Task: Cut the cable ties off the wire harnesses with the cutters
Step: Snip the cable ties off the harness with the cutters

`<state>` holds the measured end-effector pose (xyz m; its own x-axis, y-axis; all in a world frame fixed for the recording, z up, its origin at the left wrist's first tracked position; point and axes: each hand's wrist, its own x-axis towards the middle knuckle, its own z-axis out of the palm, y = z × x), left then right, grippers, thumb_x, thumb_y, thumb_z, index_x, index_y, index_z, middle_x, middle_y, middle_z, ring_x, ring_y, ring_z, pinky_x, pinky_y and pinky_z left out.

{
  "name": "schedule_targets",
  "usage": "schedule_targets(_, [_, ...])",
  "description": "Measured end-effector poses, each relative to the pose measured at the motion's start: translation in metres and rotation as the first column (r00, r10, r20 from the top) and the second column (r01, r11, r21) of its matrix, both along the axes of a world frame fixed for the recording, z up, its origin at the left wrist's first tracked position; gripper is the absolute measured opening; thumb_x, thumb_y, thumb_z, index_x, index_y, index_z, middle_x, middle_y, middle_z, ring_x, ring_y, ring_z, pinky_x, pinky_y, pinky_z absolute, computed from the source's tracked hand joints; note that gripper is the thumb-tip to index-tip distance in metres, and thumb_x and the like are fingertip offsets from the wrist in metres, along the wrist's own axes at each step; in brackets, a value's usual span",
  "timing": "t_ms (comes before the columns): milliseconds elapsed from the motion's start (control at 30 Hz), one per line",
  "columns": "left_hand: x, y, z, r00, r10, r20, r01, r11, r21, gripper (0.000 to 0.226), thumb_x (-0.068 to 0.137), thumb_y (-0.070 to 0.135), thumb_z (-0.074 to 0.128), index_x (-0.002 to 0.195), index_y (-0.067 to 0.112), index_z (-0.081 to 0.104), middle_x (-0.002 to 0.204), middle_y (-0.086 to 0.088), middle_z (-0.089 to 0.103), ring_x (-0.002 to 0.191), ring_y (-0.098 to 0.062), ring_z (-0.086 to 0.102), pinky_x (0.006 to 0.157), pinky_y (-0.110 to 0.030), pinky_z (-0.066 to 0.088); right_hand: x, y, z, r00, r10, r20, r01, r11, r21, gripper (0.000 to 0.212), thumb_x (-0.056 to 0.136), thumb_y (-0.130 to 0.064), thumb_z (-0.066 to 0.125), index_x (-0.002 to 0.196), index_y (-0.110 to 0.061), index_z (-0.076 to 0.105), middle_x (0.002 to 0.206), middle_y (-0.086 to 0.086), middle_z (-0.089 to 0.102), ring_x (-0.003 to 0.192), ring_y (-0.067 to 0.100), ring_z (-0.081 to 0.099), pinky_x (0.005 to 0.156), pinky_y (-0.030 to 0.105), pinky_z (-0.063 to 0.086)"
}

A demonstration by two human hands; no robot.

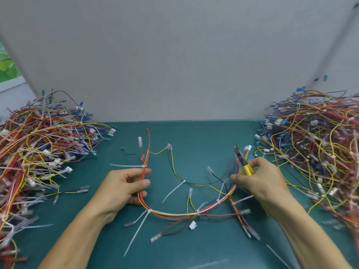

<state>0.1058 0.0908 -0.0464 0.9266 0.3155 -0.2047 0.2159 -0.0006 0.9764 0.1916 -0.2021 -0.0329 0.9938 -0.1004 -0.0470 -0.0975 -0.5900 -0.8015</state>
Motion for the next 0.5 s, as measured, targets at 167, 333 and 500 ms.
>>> schedule_targets(167, [0.0012,0.0001,0.0004,0.999,0.028,0.019,-0.028,1.000,0.002,0.021,0.090,0.003,0.060,0.097,0.019,0.071,0.062,0.000,0.060,0.050,-0.012,0.060,0.045,-0.024,0.053,-0.0008,-0.0041,0.0015,1.000,-0.006,-0.019,0.007,1.000,0.015,0.037,0.064,-0.021,0.086,0.082,-0.013,0.055,0.073,0.006,0.068,0.070,0.026,0.064,0.056,0.028,0.044])
schedule_targets(333, [0.0011,0.0009,0.0011,0.999,0.035,-0.008,-0.035,0.999,-0.008,0.018,0.094,0.007,0.054,0.100,0.017,0.069,0.069,-0.005,0.059,0.049,-0.012,0.061,0.045,-0.024,0.053,-0.0034,-0.0059,0.0030,0.997,0.018,-0.071,-0.022,0.998,-0.065,0.037,0.063,-0.025,0.086,0.077,-0.016,0.054,0.068,0.001,0.063,0.062,0.017,0.055,0.050,0.027,0.033])
schedule_targets(500, [0.0007,0.0018,0.0013,0.999,0.020,-0.038,-0.019,1.000,0.020,0.021,0.097,0.004,0.049,0.102,0.015,0.066,0.074,-0.007,0.058,0.051,-0.013,0.061,0.046,-0.025,0.054,-0.0037,-0.0078,0.0022,0.993,0.063,-0.096,-0.069,0.996,-0.061,0.032,0.066,-0.027,0.083,0.074,-0.015,0.054,0.063,0.001,0.060,0.058,0.018,0.052,0.052,0.027,0.034])
